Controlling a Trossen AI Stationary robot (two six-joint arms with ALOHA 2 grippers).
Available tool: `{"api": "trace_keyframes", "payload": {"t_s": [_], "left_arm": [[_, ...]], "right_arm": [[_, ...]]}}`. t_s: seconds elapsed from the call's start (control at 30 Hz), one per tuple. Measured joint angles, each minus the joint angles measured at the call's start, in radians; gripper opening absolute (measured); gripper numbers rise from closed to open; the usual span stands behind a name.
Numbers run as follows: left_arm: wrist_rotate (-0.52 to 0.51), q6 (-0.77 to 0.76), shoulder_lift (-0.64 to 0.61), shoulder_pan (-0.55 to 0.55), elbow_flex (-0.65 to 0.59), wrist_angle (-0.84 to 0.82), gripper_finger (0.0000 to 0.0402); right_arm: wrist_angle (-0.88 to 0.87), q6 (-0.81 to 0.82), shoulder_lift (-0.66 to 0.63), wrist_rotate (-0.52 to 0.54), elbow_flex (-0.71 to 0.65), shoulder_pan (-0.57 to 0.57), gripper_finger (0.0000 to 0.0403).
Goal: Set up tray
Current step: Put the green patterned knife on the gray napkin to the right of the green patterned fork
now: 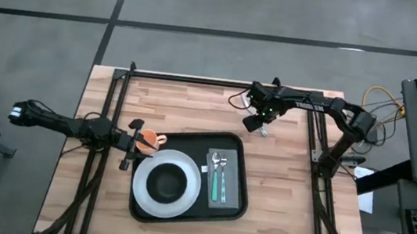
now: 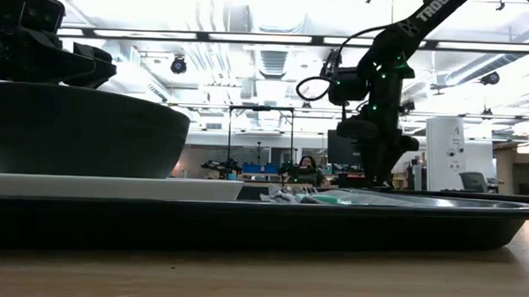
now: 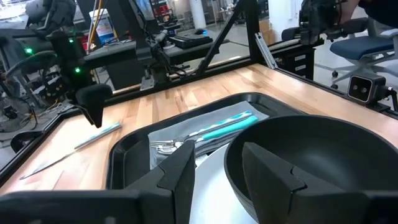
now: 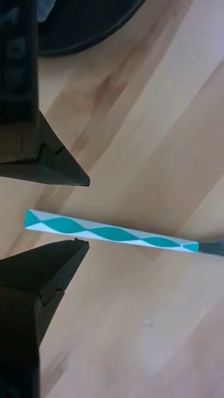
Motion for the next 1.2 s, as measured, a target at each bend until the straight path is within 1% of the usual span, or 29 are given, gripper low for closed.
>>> {"api": "trace_keyframes", "payload": {"t_s": [0.37,0.47,0.63,0.77,0.97,1.2], "left_arm": [[0.000,0.000,0.000,0.000,0.000,0.000,0.0116],[0.000,0.000,0.000,0.000,0.000,0.000,0.0116],[0.000,0.000,0.000,0.000,0.000,0.000,0.0116],[0.000,0.000,0.000,0.000,0.000,0.000,0.0116],[0.000,0.000,0.000,0.000,0.000,0.000,0.0116],[0.000,0.000,0.000,0.000,0.000,0.000,0.0116]], "right_arm": [[-0.007,-0.009,0.111,-0.006,0.008,-0.011,0.0127],[-0.007,-0.009,0.140,-0.029,0.011,-0.011,0.0127],[-0.010,-0.013,0.155,-0.033,0.014,-0.011,0.0123],[-0.007,-0.049,0.149,-0.034,0.013,-0.011,0.0097],[-0.006,-0.097,0.151,-0.038,0.012,-0.011,0.0030],[-0.005,-0.107,0.152,-0.033,0.011,-0.011,0.0026]]}}
